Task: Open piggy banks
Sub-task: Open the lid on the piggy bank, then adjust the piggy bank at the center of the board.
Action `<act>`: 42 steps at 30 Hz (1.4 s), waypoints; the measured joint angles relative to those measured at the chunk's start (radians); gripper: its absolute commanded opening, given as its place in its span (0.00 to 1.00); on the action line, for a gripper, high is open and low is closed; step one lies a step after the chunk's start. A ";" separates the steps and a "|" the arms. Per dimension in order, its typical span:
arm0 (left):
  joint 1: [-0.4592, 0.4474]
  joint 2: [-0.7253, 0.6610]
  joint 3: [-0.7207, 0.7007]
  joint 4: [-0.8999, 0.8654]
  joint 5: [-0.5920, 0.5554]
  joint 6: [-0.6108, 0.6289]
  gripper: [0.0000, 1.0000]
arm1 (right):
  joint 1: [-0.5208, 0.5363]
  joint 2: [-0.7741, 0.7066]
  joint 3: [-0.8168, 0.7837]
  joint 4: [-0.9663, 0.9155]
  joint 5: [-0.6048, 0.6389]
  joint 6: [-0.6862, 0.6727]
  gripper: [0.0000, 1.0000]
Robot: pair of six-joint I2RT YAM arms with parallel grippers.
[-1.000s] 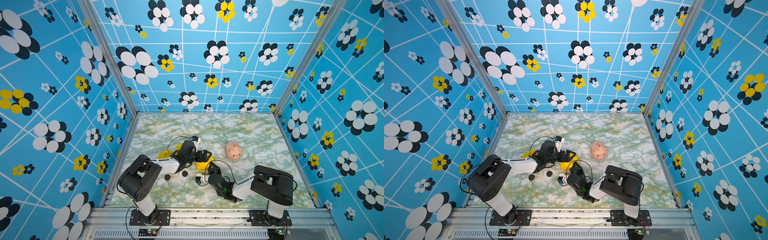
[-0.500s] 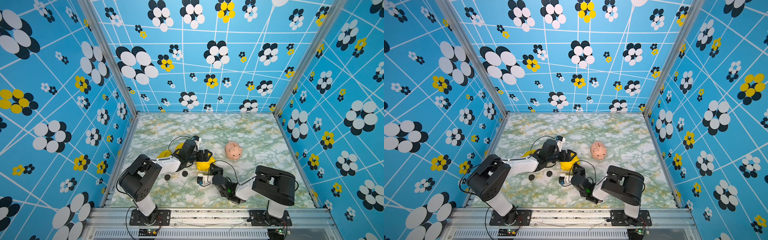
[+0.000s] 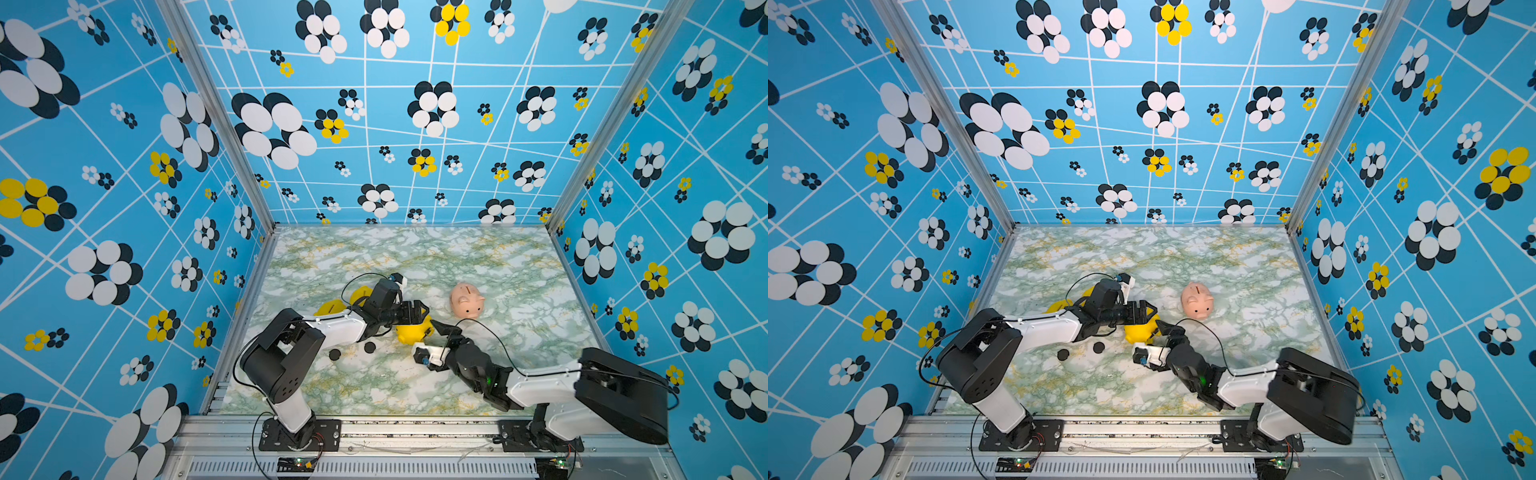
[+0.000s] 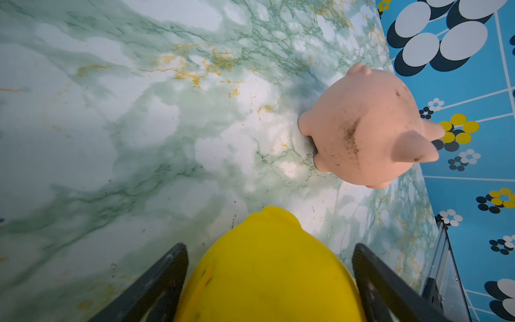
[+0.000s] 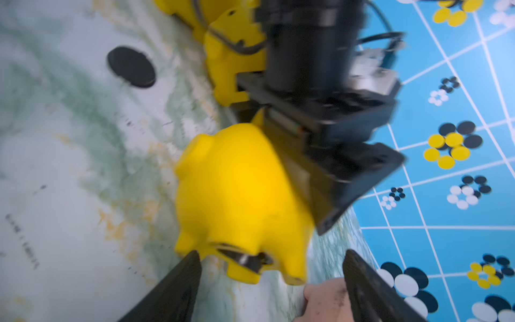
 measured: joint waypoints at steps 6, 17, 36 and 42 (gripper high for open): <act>-0.017 -0.002 0.016 -0.032 -0.035 -0.023 0.93 | -0.125 -0.281 -0.008 -0.158 -0.051 0.206 0.99; -0.094 -0.026 0.050 -0.122 -0.182 -0.040 0.92 | -0.320 -0.449 0.050 -0.524 -0.052 0.584 0.98; -0.617 0.218 0.457 -0.739 -1.179 -0.052 0.97 | -0.474 -0.439 0.258 -1.015 -0.048 1.023 0.99; -0.646 0.314 0.508 -0.994 -1.337 -0.061 0.98 | -0.475 -0.449 0.257 -1.034 -0.070 1.034 0.99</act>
